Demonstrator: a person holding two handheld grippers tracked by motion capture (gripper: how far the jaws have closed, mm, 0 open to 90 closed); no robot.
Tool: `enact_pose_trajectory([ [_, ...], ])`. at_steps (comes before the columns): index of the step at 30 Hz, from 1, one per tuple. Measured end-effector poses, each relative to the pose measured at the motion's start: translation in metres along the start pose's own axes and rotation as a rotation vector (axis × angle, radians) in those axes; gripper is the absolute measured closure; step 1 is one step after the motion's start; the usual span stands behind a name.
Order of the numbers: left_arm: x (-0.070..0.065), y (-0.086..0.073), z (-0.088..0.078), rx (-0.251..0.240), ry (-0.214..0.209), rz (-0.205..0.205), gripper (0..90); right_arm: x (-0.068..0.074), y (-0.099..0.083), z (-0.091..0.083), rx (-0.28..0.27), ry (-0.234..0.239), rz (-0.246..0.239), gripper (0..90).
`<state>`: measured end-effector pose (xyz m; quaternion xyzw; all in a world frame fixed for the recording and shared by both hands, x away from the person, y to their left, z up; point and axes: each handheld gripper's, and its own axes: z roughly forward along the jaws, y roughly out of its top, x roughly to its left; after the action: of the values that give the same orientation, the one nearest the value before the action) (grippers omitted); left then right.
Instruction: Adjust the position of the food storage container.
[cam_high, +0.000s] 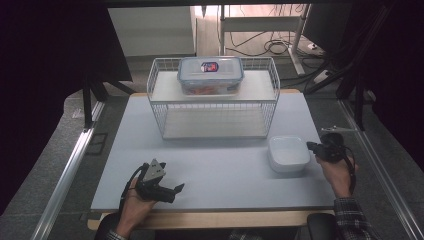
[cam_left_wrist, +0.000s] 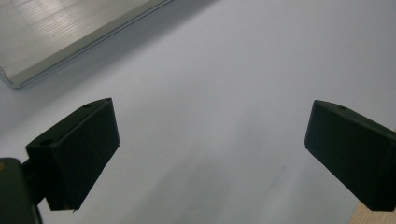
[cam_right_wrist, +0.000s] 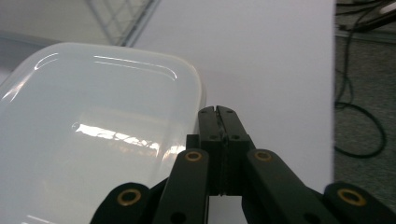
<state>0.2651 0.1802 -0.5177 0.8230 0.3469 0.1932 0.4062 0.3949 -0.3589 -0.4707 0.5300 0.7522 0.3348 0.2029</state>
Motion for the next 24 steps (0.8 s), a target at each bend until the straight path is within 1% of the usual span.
enact_pose_trajectory([
  [1,0.0,0.0,0.0,0.004,0.001,0.007,2.8,0.005,0.0,0.001,0.004,0.022,-0.004,89.8],
  [4,0.0,0.0,0.0,0.011,0.004,0.013,2.8,0.017,0.0,0.002,0.014,0.053,-0.019,89.8],
  [6,-0.001,-0.001,0.001,0.017,0.001,0.008,2.8,0.027,0.0,0.004,0.022,0.08,-0.031,89.7],
  [7,-0.001,-0.001,0.001,0.019,0.002,0.012,2.8,0.033,0.0,0.005,0.029,0.096,-0.042,89.8],
  [11,-0.001,0.0,0.001,0.022,0.007,0.025,2.8,0.051,-0.002,0.006,0.052,0.128,-0.09,89.8],
  [14,-0.001,-0.001,0.001,0.022,0.008,0.024,2.9,0.06,-0.004,0.006,0.072,0.151,-0.117,89.7],
  [17,0.0,-0.001,0.002,0.023,0.008,0.023,2.9,0.067,-0.006,0.006,0.08,0.171,-0.124,89.7],
  [18,0.0,-0.001,0.002,0.023,0.008,0.023,2.9,0.067,-0.006,0.006,0.08,0.171,-0.124,89.7],
  [19,-0.001,-0.001,0.002,0.025,0.01,0.025,2.9,0.073,-0.007,0.006,0.085,0.189,-0.13,89.7],
  [22,-0.001,-0.001,0.002,0.026,0.008,0.02,2.9,0.081,-0.006,0.009,0.088,0.213,-0.146,89.7],
  [23,-0.001,-0.001,0.002,0.026,0.008,0.02,2.9,0.085,-0.006,0.01,0.086,0.228,-0.151,89.7],
  [24,-0.001,-0.001,0.002,0.026,0.008,0.02,2.9,0.085,-0.006,0.01,0.086,0.228,-0.151,89.7],
])
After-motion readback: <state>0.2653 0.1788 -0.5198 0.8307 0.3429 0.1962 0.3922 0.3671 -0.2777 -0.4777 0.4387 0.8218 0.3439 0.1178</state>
